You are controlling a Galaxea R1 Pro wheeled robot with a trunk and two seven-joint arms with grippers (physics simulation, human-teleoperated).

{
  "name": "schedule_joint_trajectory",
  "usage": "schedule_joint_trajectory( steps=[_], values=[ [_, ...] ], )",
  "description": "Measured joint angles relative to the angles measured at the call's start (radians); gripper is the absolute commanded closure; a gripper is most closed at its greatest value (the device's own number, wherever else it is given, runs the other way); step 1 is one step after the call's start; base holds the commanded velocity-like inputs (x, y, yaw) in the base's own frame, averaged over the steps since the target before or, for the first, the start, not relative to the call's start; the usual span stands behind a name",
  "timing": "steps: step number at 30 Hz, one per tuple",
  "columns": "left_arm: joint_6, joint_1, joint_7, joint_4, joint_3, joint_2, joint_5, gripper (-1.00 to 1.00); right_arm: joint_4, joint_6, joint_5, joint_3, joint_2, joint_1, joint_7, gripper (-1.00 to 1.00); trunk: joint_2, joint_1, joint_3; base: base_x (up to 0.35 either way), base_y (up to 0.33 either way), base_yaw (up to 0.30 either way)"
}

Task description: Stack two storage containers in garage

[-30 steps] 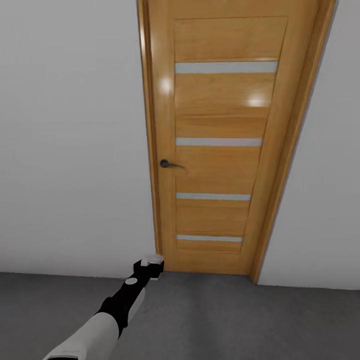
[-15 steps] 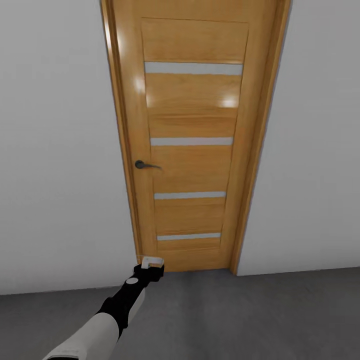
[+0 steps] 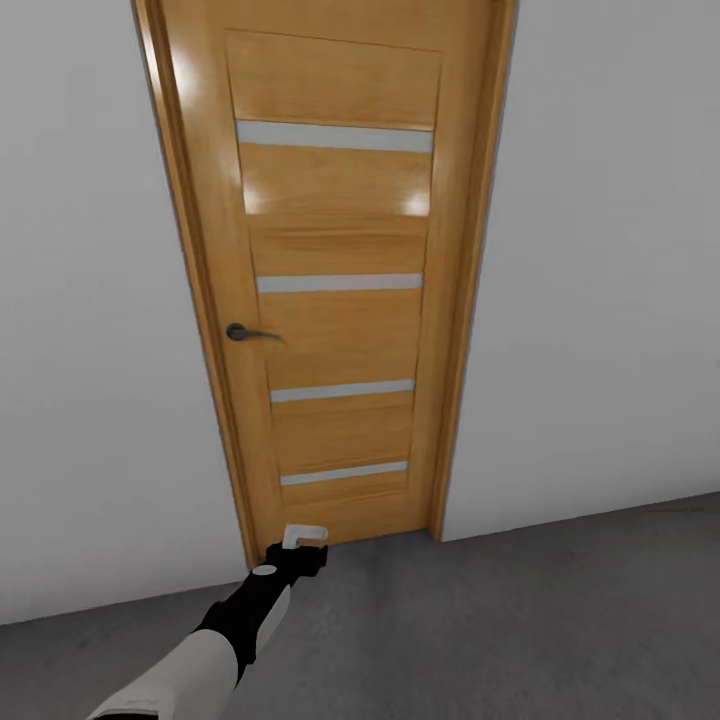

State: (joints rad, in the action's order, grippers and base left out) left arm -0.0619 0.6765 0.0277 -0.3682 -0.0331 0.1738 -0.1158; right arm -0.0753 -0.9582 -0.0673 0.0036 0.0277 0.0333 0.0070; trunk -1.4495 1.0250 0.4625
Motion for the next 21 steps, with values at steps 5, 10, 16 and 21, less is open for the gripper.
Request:
schedule_joint_trajectory(
  steps=[5,10,16,21],
  values=[
    [0.004,0.0,0.001,0.002,-0.011,0.0,0.002,-1.0,0.0,0.0,-0.001,0.0,0.0,0.0,0.0,-1.0,0.0,0.0,0.0,0.0,0.0,0.064],
    [0.003,0.0,0.002,0.002,-0.016,0.0,0.003,-1.0,0.0,0.001,-0.001,0.001,0.0,-0.001,0.0,-1.0,0.0,0.0,0.0,0.0,0.0,0.245],
    [0.003,0.0,0.001,0.002,-0.016,0.0,0.003,-1.0,0.0,0.001,-0.002,0.001,0.0,-0.001,0.0,-1.0,0.0,0.0,0.0,0.0,0.0,0.286],
    [0.0,0.0,0.001,0.003,-0.016,0.0,0.003,-1.0,0.0,0.002,-0.002,0.001,0.0,-0.001,0.0,-1.0,0.0,0.0,0.0,0.159,0.0,0.182]
  ],
)
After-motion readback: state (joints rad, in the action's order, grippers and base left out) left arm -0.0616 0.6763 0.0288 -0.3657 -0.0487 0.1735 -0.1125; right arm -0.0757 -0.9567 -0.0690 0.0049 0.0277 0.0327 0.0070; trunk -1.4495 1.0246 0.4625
